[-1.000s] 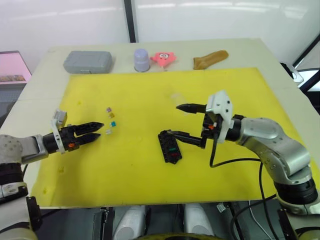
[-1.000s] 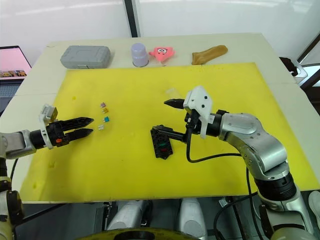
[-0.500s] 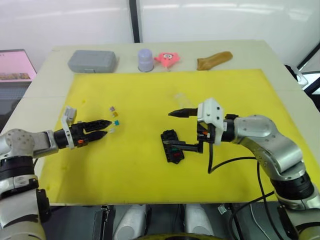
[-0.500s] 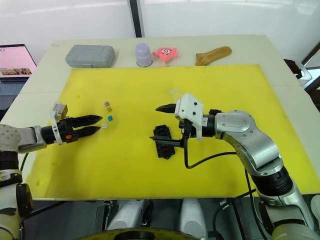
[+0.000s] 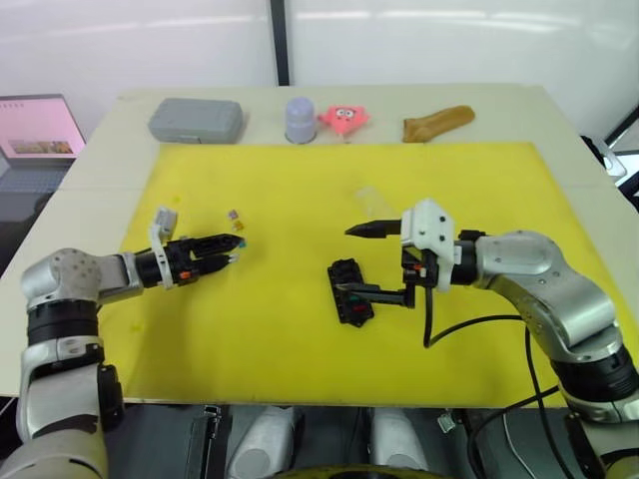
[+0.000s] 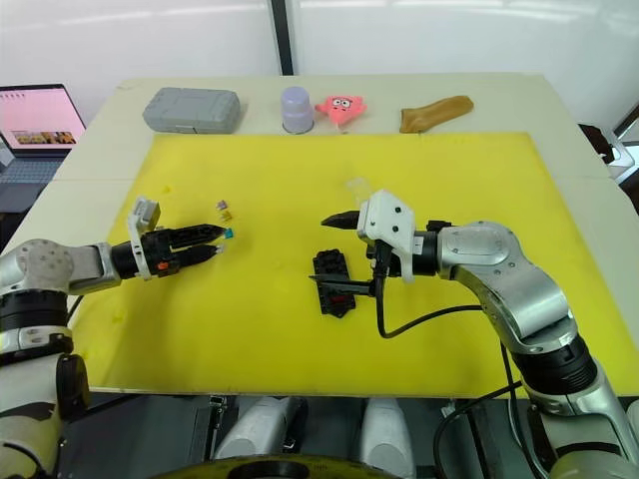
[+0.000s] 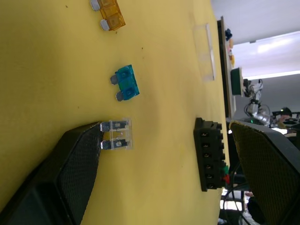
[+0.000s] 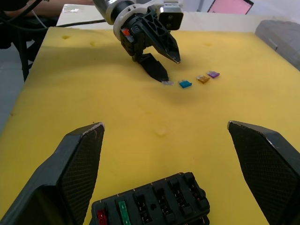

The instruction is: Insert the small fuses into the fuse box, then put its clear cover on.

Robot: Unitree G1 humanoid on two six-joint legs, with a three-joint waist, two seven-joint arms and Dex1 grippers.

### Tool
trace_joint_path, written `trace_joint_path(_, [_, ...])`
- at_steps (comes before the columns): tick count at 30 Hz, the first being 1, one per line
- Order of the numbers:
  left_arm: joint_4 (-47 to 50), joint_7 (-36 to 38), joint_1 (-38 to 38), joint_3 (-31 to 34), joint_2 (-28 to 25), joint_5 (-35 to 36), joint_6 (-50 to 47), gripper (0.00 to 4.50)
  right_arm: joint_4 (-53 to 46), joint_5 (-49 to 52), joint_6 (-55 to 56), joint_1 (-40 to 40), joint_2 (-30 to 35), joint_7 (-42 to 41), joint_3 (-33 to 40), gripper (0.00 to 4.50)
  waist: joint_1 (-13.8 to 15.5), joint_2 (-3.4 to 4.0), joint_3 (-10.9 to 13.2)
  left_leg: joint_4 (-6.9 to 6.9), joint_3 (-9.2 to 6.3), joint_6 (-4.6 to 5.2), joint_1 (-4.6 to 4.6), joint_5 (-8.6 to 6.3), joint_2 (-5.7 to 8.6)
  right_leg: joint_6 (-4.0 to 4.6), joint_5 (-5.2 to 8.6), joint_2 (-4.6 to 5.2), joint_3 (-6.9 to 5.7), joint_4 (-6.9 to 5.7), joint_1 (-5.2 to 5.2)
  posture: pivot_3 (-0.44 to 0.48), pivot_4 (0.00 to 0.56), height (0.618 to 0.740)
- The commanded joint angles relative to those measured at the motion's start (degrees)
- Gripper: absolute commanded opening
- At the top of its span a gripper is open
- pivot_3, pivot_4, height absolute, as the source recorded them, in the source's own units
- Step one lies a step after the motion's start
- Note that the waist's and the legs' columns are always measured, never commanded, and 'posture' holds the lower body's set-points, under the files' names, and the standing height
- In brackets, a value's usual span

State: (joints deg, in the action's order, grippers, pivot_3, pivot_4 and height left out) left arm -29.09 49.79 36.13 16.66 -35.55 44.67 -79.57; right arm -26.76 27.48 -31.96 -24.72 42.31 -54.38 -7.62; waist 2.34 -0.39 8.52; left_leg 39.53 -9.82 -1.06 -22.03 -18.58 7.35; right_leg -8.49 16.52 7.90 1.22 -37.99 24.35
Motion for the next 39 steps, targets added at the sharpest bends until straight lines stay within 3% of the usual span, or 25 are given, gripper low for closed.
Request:
trace_joint_path(1, [-0.29,1.26,-0.10,-3.64,1.90,-1.23,0.70,4.50,-0.66,-0.36,1.04,-0.14,0.78,-0.37,1.76,4.44,0.11,0.00,0.00,0.05,-0.03,0.00,0.00,0.00,0.02,0.00,0.00,0.00,-0.01,0.00,-0.02,0.000,0.150,0.740])
trace_joint_path(3, [-0.28,1.73,-0.23,-4.00,1.94,-1.59,0.93,4.50,-0.87,-0.17,0.86,-0.09,0.97,-0.44,1.94,4.44,0.12,0.00,0.00,0.09,-0.07,0.00,0.00,0.00,0.04,0.00,0.00,0.00,-0.01,0.00,-0.05,0.000,0.150,0.740])
trace_joint_path(4, [-0.30,2.00,-0.37,-4.31,1.81,-1.83,1.11,4.24,-0.95,-0.13,0.84,-0.06,1.14,-0.55,1.96,4.48,0.12,0.00,0.00,0.10,-0.08,0.00,0.00,0.00,0.04,0.00,0.00,0.00,-0.01,0.00,-0.10,0.000,0.150,0.740])
trace_joint_path(8, [-0.52,2.58,-0.77,-4.80,1.40,-2.95,2.26,2.65,-0.53,-0.58,1.36,-0.52,1.70,-0.92,1.95,4.50,-0.05,0.00,0.00,0.10,-0.08,0.01,-0.04,-0.01,0.04,0.00,0.00,0.00,-0.01,0.00,-0.07,0.000,0.150,0.740])
trace_joint_path(19, [-0.44,4.23,-0.73,-5.29,0.91,-4.04,3.09,2.65,0.40,-0.73,1.51,-2.05,2.43,-3.68,1.39,4.50,-0.10,0.00,0.00,0.11,-0.08,0.01,-0.10,-0.01,0.03,0.00,0.00,-0.01,-0.02,0.00,0.00,0.000,0.150,0.740])
trace_joint_path(22, [-0.37,3.84,-1.00,-4.77,0.90,-4.77,4.63,1.75,0.69,-1.04,1.66,-2.16,2.16,-3.92,1.25,4.50,-0.16,0.00,0.00,0.11,-0.08,0.01,-0.10,-0.01,0.03,0.00,0.00,-0.01,-0.02,0.00,0.01,0.000,0.150,0.740])
trace_joint_path(25, [0.18,4.31,-1.41,-4.73,0.58,-4.76,5.03,0.28,0.97,-1.13,1.68,-2.39,1.94,-4.05,1.20,4.50,-0.25,0.00,0.00,0.11,-0.07,0.01,-0.12,-0.01,0.02,0.00,0.00,-0.01,-0.02,0.00,0.03,0.000,0.150,0.740])
trace_joint_path(26, [0.46,4.31,-1.49,-4.65,0.51,-4.87,5.59,0.04,1.22,-1.15,1.77,-2.53,1.85,-4.14,1.18,4.50,-0.30,0.00,0.00,0.10,-0.07,0.01,-0.12,-0.01,0.01,0.00,0.00,-0.02,-0.02,0.00,0.03,0.000,0.150,0.740])
trace_joint_path(35, [6.18,3.13,-2.50,-1.57,-0.63,-2.58,3.94,0.04,3.71,-1.78,2.97,-4.03,1.51,-6.33,0.12,4.50,-0.72,0.00,0.00,0.08,-0.05,0.01,-0.14,-0.01,-0.04,0.00,0.00,-0.05,-0.02,0.00,0.09,0.000,0.150,0.740])
trace_joint_path(39, [13.84,1.69,-5.04,4.81,-1.01,1.71,2.55,0.04,1.72,3.25,-1.79,-3.64,0.98,-6.95,1.22,4.50,-1.80,-0.03,0.02,0.04,-0.07,0.01,-0.21,-0.01,-0.07,0.00,0.00,-0.05,-0.03,0.00,0.15,0.000,0.150,0.740])
